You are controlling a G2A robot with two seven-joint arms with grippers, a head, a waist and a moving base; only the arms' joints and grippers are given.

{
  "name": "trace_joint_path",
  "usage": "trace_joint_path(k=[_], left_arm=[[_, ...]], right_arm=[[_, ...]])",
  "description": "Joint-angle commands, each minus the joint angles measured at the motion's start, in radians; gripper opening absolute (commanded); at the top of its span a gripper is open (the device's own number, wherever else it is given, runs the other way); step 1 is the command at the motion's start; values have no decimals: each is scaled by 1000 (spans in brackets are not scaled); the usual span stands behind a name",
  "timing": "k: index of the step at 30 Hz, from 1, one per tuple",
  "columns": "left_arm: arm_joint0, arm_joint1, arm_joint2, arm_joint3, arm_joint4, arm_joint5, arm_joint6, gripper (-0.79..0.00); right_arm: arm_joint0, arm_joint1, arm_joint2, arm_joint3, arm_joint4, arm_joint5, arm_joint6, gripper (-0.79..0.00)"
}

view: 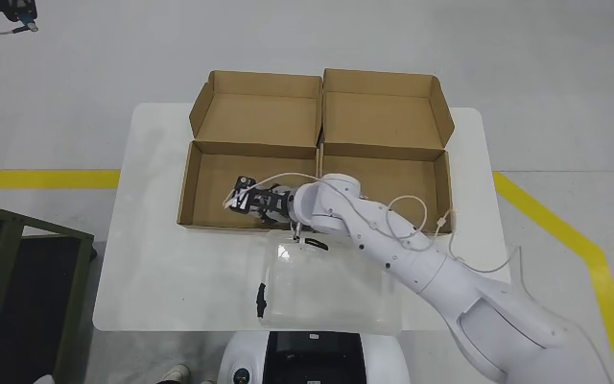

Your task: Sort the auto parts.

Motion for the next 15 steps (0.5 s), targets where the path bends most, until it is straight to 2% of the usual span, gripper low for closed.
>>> trace_joint_path(k=[1, 10, 15], left_arm=[[0, 0, 0, 0, 0, 0, 0, 0], [0, 0, 0, 0, 0, 0, 0, 0], [0, 0, 0, 0, 0, 0, 0, 0]], right_arm=[[1, -5, 0, 9, -2, -3, 3, -603], [0, -25, 5, 41, -16, -18, 10, -539], [-3, -32, 14, 48, -22, -21, 12, -440]])
